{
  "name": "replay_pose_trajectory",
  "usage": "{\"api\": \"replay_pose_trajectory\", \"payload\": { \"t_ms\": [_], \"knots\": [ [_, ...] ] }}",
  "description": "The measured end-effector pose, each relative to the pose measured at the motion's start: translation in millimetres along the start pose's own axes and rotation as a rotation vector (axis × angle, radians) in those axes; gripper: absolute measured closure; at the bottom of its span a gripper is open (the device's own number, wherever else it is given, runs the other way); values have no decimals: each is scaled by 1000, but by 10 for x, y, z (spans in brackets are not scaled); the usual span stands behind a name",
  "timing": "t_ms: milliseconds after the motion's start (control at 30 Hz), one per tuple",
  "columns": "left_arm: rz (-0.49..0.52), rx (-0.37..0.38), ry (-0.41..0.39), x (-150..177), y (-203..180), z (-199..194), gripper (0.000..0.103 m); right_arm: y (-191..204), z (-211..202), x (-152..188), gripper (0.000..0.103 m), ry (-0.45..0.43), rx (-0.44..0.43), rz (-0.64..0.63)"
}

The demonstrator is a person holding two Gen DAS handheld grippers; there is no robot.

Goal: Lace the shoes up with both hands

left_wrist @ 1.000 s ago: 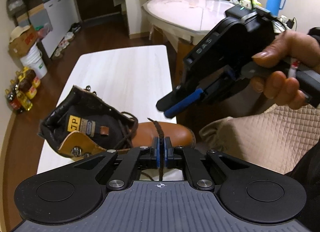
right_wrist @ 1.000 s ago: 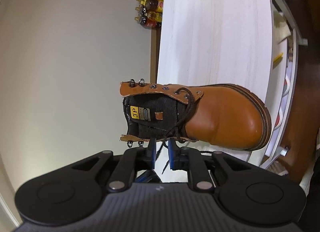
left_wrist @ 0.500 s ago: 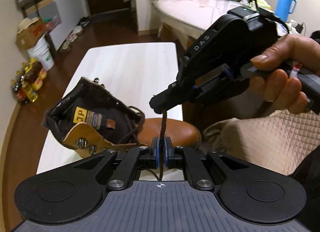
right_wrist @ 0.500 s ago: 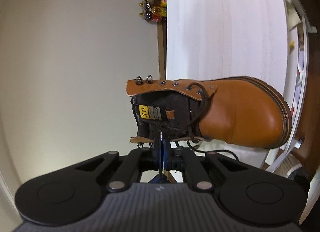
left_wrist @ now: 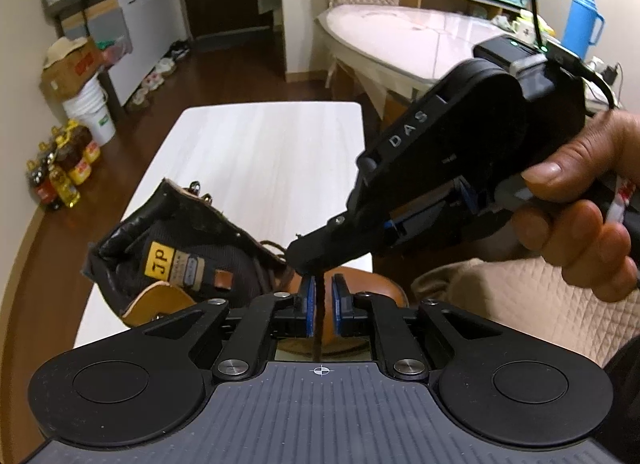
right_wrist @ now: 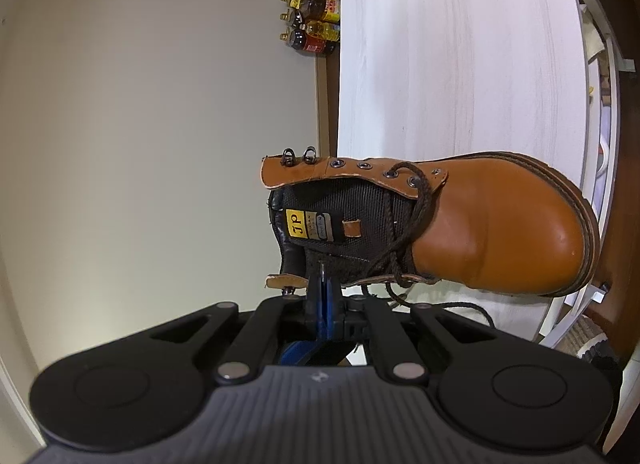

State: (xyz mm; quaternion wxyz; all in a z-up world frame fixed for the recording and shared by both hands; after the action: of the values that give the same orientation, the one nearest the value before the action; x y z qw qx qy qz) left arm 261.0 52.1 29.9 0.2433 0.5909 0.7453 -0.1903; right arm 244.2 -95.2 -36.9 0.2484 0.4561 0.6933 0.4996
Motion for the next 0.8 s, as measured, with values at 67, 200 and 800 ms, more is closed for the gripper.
{"api": "replay_pose_trajectory", "payload": {
  "t_ms": [67, 200, 800],
  "knots": [
    [-4, -13, 7, -1, 18, 15, 99, 10, -12, -14, 99, 2, 6, -14],
    [-18, -68, 21, -31, 94, 54, 99, 66, -58, -116, 93, -38, 96, -134],
    [-112, -256, 219, -263, 448, 597, 99, 344, 683, -193, 89, 2, 524, -1050]
  ]
}}
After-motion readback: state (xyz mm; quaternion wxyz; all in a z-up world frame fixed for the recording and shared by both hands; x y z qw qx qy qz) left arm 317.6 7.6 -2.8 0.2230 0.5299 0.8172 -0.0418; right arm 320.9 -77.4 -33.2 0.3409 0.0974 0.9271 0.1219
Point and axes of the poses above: each gripper's, at about its wrist camera, not at the fingertips, and z roughly the way its jaws point, y to its left, x to its underside, the point moved 5 cm from there along z, roughly the way its jaws point, and after that the axes turned 3 degrees about y, right-handed, at the moved point
